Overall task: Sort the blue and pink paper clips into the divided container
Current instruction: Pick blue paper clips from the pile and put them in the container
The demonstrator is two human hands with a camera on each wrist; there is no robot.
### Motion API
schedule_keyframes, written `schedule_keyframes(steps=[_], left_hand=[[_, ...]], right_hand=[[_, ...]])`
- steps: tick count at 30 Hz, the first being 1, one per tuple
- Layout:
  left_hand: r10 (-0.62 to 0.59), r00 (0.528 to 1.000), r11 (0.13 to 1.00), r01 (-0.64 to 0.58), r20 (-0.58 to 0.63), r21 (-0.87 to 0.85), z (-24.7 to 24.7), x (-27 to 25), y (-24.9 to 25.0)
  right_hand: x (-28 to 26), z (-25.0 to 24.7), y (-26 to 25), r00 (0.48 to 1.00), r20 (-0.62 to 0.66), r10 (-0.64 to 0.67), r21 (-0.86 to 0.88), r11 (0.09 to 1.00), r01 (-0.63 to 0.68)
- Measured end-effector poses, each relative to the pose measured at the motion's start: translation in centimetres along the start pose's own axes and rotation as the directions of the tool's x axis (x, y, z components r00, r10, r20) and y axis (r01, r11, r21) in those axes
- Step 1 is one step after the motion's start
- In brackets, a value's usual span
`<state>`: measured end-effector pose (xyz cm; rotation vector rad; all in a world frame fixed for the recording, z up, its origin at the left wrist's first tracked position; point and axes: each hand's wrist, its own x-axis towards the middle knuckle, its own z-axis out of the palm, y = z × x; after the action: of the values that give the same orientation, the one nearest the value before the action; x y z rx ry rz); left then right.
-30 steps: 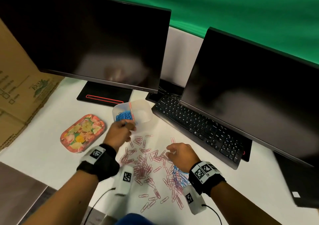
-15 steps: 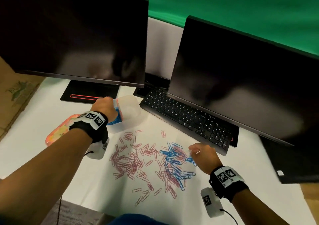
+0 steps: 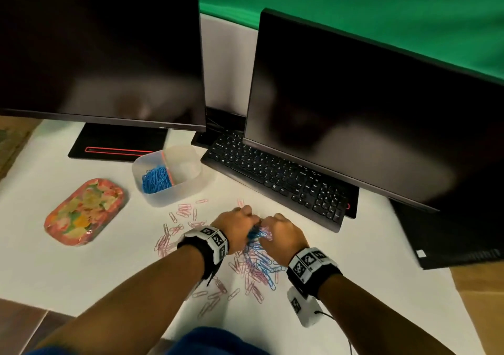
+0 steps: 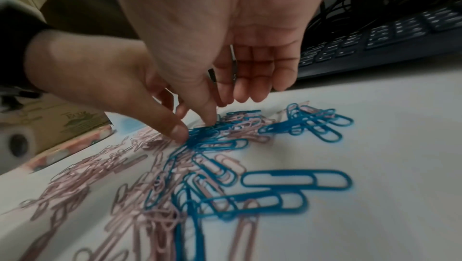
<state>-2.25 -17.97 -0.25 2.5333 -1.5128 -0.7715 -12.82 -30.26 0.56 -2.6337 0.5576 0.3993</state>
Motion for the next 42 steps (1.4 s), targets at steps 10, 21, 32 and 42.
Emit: schedule_keyframes(steps=[10, 21, 32, 42], left_hand=[[-0.018, 1.0, 0.996, 0.017, 0.0, 0.085, 0.6, 1.0, -1.6], [-0.157, 0.974, 0.971, 0.122, -0.165, -0.207, -0.4, -0.8, -2.9], [-0.467, 0.816, 0.71, 0.117, -0.34, -0.695, -5.2, -6.7, -8.0], [-0.775, 0.609, 0.56, 0.538, -0.168, -0.63, -9.4, -8.9, -17.5]], right_hand=[[-4.0, 1.1, 4.8, 0.999, -0.011, 0.05, 0.116, 0.992, -0.049], [-3.6, 1.6, 4.6, 0.996, -0.084, 0.029, 0.268, 0.963, -0.005], [-2.0, 2.0, 4.3, 0.994, -0.106, 0.039, 0.4, 0.916, 0.007], [-1.7, 2.9, 4.0, 0.994, -0.038, 0.099, 0.378, 0.923, -0.077]])
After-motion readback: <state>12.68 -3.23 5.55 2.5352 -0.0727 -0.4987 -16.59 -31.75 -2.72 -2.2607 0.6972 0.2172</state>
